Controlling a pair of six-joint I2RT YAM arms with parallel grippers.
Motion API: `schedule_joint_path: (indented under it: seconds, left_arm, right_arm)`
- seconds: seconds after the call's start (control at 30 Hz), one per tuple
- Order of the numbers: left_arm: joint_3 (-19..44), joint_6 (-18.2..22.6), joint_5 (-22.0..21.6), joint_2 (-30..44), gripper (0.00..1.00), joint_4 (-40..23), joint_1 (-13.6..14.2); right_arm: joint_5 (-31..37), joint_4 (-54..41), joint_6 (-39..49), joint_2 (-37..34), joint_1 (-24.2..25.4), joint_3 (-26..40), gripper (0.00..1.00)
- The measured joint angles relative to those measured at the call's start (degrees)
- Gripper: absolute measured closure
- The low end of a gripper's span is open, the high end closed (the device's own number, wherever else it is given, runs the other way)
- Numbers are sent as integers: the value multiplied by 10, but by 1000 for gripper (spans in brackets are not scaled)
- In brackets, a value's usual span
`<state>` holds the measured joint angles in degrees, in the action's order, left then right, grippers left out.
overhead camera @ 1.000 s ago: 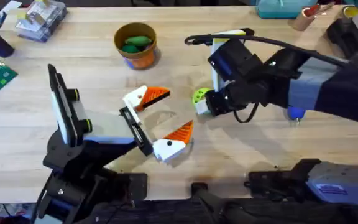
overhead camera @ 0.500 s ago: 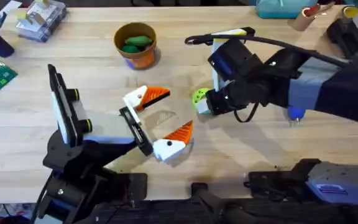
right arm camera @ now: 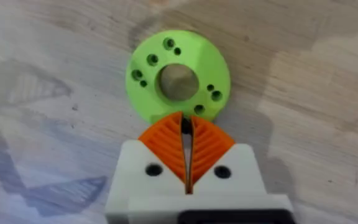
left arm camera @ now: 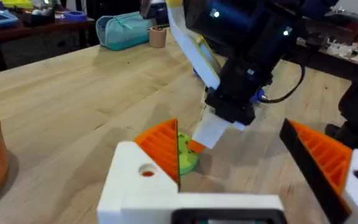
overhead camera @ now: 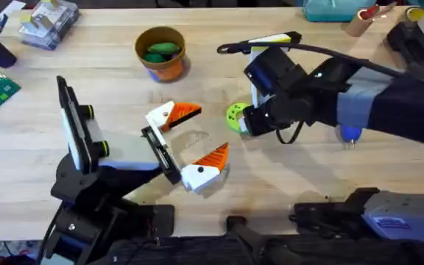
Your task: Pick up the gripper from the table and insert it into the empty holder that is missing its gripper. Then pick up a screw, insert it into the mounting hole, and use the screwdriver to tighten it. Finally, clean up the table by picking up the vegetable and placing it into the bucket.
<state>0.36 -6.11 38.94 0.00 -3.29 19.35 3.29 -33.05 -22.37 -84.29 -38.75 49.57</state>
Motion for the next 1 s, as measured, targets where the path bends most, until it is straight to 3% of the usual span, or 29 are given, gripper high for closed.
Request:
schedule_joint_path:
  seconds: [0.07, 0.67, 1.0]
  left_arm:
    - [0, 0, 0, 0, 9, 0, 0]
    - [0, 0, 0, 0, 9, 0, 0]
    - [0, 0, 0, 0, 9, 0, 0]
  right_arm:
    - [-1, 0, -1, 0, -1, 0, 991]
    - [-5, -30, -1, 2, 14, 25, 995]
    - [-6, -81, -1, 88, 53, 88, 995]
